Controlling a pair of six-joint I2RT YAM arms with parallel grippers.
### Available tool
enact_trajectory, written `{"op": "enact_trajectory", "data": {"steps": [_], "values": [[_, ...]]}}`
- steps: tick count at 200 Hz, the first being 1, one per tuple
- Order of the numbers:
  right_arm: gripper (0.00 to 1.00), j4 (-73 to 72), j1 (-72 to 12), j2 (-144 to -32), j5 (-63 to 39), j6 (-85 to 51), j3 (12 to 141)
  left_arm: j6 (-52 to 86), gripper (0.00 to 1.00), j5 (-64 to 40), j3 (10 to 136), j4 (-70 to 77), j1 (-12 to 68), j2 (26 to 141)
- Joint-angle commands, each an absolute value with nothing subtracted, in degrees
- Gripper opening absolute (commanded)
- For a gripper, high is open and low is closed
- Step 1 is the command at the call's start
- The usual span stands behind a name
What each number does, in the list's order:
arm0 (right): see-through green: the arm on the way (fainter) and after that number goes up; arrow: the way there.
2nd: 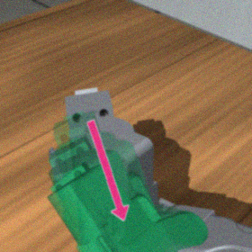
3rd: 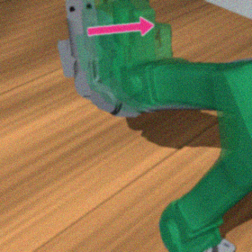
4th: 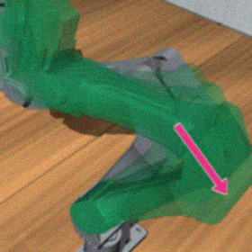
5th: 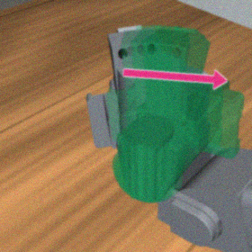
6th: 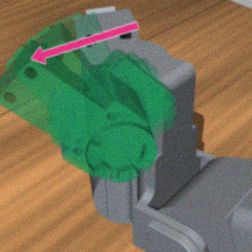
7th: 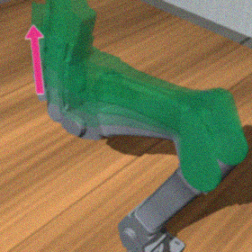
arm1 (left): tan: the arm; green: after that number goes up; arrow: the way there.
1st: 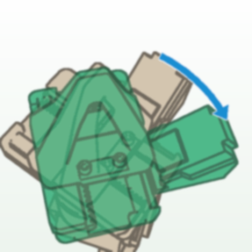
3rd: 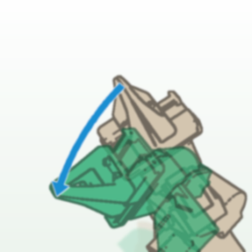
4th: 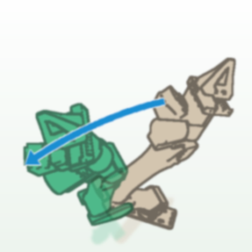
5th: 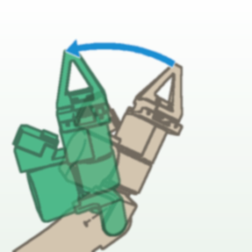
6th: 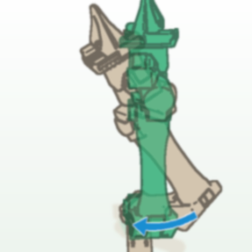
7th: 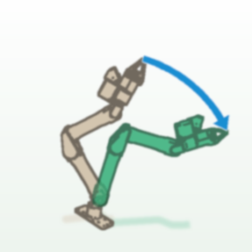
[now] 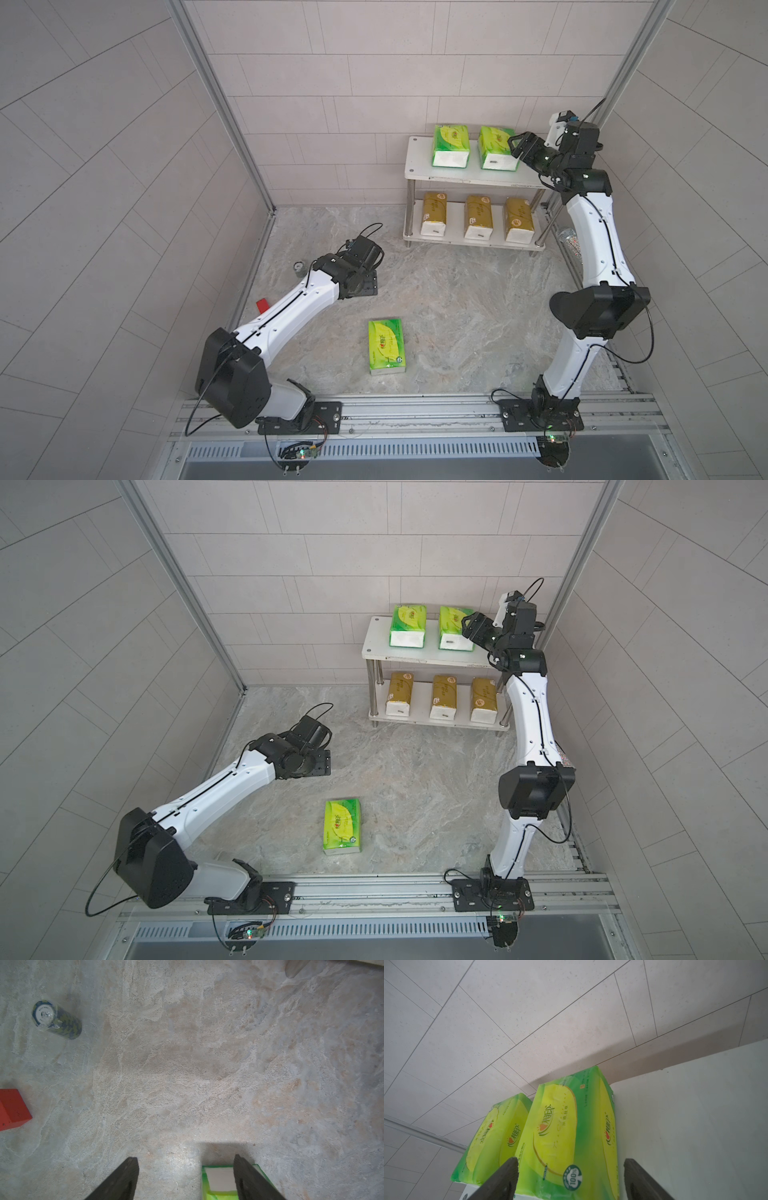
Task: Place the tissue boxes on the shelf by color
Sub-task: Place a box of tissues on the shelf, then move the box of tissues to the center of the board.
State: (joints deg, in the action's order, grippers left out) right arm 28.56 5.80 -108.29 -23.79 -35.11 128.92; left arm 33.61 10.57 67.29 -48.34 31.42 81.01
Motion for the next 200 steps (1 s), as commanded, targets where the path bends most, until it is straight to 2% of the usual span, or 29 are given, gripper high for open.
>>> {"op": "enact_trajectory", "data": {"steps": [1, 72, 129, 166, 200], "values": [[0.81, 29.0, 6.1, -105.8, -25.4, -35.5, 128.6, 33.3, 0.80, 11.2, 68.8, -49.3, 31.7, 79.5], [0.85, 33.8, 6.1, -97.5, -24.6, -31.2, 121.9, 31.3, 0.80, 9.0, 68.8, -50.3, 32.6, 79.1], [0.86, 37.0, 5.3, -78.3, -24.4, -28.9, 100.8, 31.6, 0.80, 11.0, 68.0, -57.2, 39.8, 77.8], [0.86, 41.9, -0.2, -63.2, -23.8, -27.2, 81.7, 36.2, 0.82, 12.0, 62.4, -60.2, 43.7, 74.3], [0.86, 46.4, -10.7, -53.6, -20.3, -29.8, 67.7, 38.8, 0.82, 8.4, 55.6, -57.2, 46.1, 71.8]]}}
